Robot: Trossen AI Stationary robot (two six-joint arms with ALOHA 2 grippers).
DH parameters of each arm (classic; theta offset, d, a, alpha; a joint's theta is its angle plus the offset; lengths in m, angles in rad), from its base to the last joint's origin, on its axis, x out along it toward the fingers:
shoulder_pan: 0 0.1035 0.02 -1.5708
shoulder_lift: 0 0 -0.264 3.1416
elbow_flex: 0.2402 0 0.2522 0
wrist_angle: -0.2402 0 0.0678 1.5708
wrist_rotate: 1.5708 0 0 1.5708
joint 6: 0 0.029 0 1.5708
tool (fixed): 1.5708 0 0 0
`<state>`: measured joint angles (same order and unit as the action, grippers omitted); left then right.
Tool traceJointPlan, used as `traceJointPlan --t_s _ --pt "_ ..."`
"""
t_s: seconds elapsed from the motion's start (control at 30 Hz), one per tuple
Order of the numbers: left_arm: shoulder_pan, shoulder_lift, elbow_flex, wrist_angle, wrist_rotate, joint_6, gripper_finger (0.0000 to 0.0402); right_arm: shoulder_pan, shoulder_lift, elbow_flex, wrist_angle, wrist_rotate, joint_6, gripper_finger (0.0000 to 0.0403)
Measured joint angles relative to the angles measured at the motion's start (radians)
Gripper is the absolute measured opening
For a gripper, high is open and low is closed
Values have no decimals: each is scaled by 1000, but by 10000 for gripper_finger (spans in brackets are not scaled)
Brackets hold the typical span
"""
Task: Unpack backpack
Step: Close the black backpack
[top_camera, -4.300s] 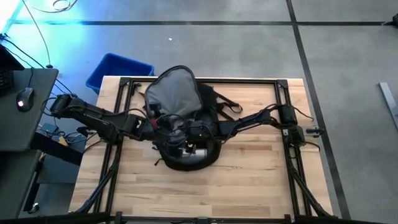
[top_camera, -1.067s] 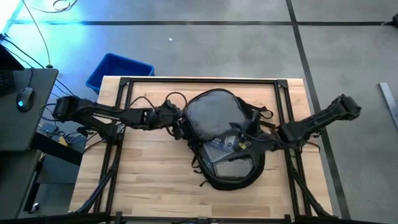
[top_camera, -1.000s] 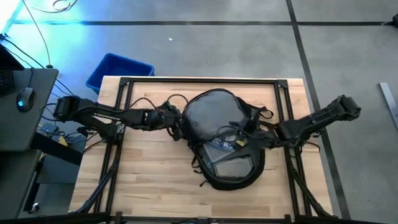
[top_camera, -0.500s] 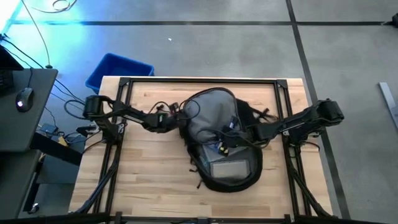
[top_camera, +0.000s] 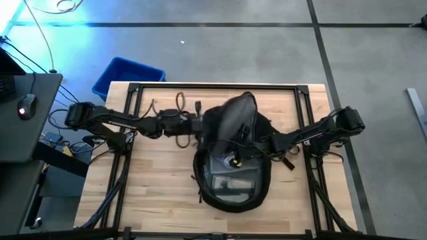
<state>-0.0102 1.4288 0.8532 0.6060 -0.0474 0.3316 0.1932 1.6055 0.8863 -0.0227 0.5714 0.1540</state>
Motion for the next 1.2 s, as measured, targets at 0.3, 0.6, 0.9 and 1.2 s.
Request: traceJointPlan --t_s 0.3,0.6,0.9,1.2 --pt "-100 22 -3 -93 207 -112 13 -13 14 -5 81 289 -114 0" --pt "-233 15 -2 -286 -80 -107 9 -22 35 -5 238 356 -600 0" --pt "-309 24 -6 -517 -496 -259 9 83 21 -3 -124 442 -292 0" --pt "-305 29 -5 -828 -840 -461 9 243 -64 -1 -243 241 -6 0"
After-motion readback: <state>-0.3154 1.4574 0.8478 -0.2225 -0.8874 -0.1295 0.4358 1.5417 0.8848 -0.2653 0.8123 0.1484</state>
